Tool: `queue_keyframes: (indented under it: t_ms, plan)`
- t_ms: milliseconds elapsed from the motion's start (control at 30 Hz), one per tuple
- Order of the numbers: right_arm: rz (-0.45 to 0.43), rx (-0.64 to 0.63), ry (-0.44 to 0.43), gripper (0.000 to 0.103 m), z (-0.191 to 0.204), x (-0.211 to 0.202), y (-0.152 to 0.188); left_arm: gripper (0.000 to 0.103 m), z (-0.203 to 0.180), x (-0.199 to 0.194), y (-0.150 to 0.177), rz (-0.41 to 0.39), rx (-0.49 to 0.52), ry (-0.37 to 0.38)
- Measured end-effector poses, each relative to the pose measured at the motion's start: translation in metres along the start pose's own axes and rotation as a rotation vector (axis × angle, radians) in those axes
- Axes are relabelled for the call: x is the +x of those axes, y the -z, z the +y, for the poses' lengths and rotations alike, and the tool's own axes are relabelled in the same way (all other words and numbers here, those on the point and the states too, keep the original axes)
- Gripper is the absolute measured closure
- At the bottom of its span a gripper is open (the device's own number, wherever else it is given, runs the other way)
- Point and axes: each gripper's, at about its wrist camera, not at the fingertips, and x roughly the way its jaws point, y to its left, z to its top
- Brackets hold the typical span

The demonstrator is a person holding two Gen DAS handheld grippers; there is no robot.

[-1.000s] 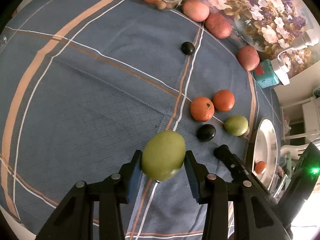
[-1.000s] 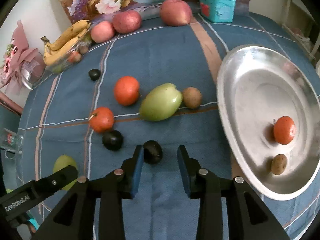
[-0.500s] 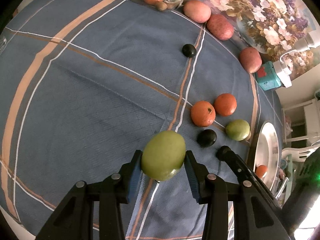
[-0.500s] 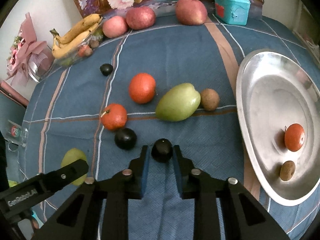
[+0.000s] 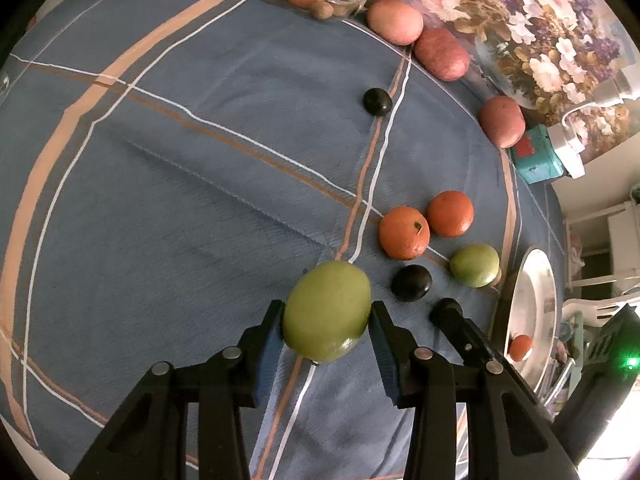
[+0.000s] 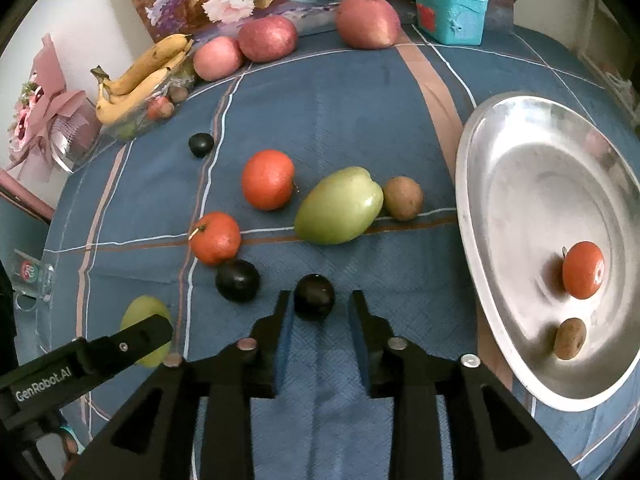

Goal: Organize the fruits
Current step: 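Hold the green pear and dark plum and lift them off the table, then place the green pear in the plate while the right tool drops the plum there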

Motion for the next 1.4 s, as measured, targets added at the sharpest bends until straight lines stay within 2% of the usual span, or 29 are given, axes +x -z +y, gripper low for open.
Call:
queue_keyframes:
  t_ms: [333, 467, 600, 833, 1100, 1400]
  plan:
    - [0.011, -0.038, -0.025, 0.073, 0.009, 0.009, -0.005, 0.058, 0.000, 0.000, -0.005, 0.000, -0.005, 0.008]
    - [0.000, -0.031, -0.038, 0.083, 0.009, 0.004, -0.007, 0.058, -0.001, -0.002, -0.006, -0.008, 0.004, 0.010]
    - [-0.025, -0.019, -0.061, 0.083, 0.008, -0.006, -0.010, 0.058, -0.006, -0.001, -0.007, -0.009, 0.012, 0.010]
    - [-0.004, -0.005, -0.055, 0.083, 0.002, -0.002, -0.006, 0.058, -0.007, 0.001, -0.009, -0.004, 0.004, 0.010]
    - [-0.023, -0.010, -0.043, 0.083, 0.004, -0.003, -0.006, 0.058, -0.006, 0.001, -0.010, -0.005, 0.007, 0.014]
    - [-0.092, 0.021, -0.092, 0.083, -0.003, -0.028, -0.012, 0.058, -0.016, -0.005, -0.011, -0.034, 0.037, 0.043]
